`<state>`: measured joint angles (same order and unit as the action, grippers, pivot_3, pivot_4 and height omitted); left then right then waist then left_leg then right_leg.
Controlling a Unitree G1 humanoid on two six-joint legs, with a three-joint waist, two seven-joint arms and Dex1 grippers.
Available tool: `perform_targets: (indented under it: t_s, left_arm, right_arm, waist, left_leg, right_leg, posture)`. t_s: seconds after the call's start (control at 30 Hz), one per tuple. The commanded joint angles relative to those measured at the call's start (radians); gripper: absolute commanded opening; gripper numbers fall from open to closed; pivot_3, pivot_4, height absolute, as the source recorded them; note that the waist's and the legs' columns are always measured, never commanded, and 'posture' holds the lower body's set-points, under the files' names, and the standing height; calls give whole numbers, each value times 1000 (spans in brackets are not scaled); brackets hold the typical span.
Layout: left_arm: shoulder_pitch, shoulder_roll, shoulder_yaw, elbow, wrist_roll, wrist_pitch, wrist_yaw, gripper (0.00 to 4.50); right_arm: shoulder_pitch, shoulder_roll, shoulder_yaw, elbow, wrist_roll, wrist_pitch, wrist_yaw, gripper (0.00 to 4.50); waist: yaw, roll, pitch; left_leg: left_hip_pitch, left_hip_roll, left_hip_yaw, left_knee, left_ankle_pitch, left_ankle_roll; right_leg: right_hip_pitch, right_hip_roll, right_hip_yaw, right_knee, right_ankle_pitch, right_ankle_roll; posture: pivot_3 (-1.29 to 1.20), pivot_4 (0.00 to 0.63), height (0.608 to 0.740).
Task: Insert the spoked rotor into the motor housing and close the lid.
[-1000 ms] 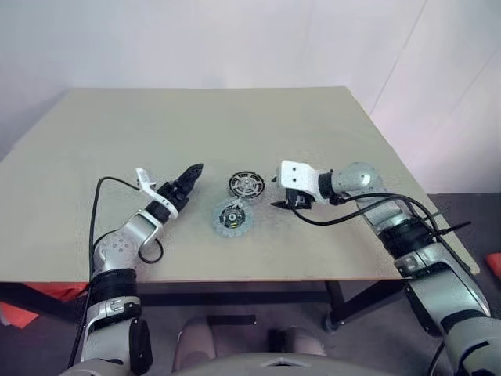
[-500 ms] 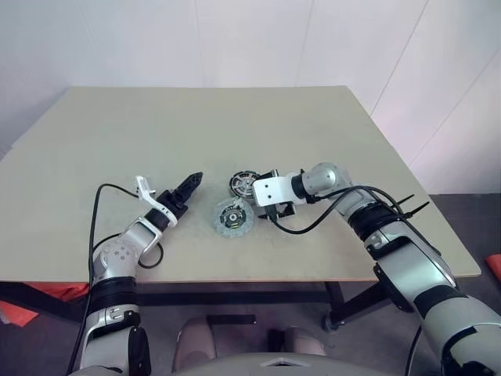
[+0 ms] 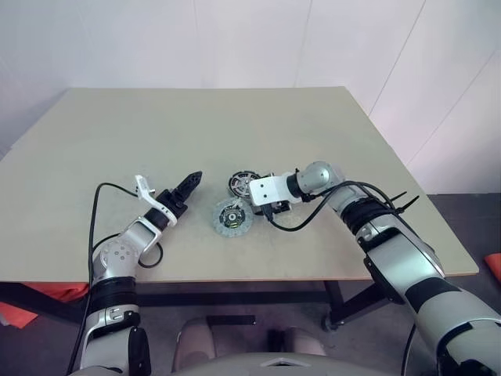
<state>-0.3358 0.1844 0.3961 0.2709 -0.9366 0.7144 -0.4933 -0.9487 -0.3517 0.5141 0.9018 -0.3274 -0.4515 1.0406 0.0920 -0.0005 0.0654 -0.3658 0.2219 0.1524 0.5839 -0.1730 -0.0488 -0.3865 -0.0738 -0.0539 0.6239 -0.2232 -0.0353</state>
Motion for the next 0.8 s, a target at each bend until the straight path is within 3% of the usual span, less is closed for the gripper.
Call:
perform_targets:
  t_s: [0.03, 0.2, 0.3, 0.4, 0.5, 0.63, 0.8]
  left_arm:
    - [-12, 4, 12, -24, 2, -17, -8, 4500]
    - [-11, 4, 13, -19, 5, -23, -7, 4500]
    - [-9, 5, 17, -18, 6, -25, -4, 4500]
    - [-7, 4, 19, -18, 9, -26, -4, 4500]
    - [-8, 3, 22, -16, 12, -26, -4, 4500]
    - [-10, 2, 25, -13, 16, -29, -4, 4500]
    - [-11, 2, 27, -9, 18, -31, -5, 4500]
  right_arm:
    - [-28, 1, -21, -4, -1, -7, -13, 3629]
    - [-26, 4, -20, 4, -4, -9, -14, 2669]
    - [-24, 4, -19, 1, -5, -12, -15, 1791]
    - [-25, 6, -22, 3, -8, -15, -14, 1791]
    - [-31, 6, -24, 9, -9, -20, -13, 1275]
    - [-35, 4, -25, 15, -12, -31, -5, 39]
    - [-43, -3, -26, 19, -28, -50, -20, 16]
  waist:
    - [0, 0, 0]
    - [1, 0, 0]
    - [1, 0, 0]
    - [0, 0, 0]
    - [0, 0, 0]
    - [-1, 0, 0]
    - [0, 0, 0]
  left_leg:
    - [0, 0, 0, 0, 0, 0]
    - [-1, 0, 0, 0, 0, 0]
    - [-1, 0, 0, 0, 0, 0]
    - [-1, 0, 0, 0, 0, 1]
    - [-2, 0, 0, 0, 0, 0]
    - [0, 0, 0, 0, 0, 0]
    - [0, 0, 0, 0, 0, 0]
  right_leg:
    - [0, 0, 0, 0, 0, 0]
    - [0, 0, 0, 0, 0, 0]
    - [-1, 0, 0, -1, 0, 0]
    - [-1, 0, 0, -1, 0, 0]
    - [-1, 0, 0, -1, 0, 0]
    - [0, 0, 0, 0, 0, 0]
    - [0, 0, 0, 0, 1, -1]
  posture:
    - [0, 0, 740]
    - [0, 0, 740]
    - [0, 0, 740]
    - [0, 0, 740]
    - [0, 0, 740]
    - [0, 0, 740]
    - [0, 0, 740]
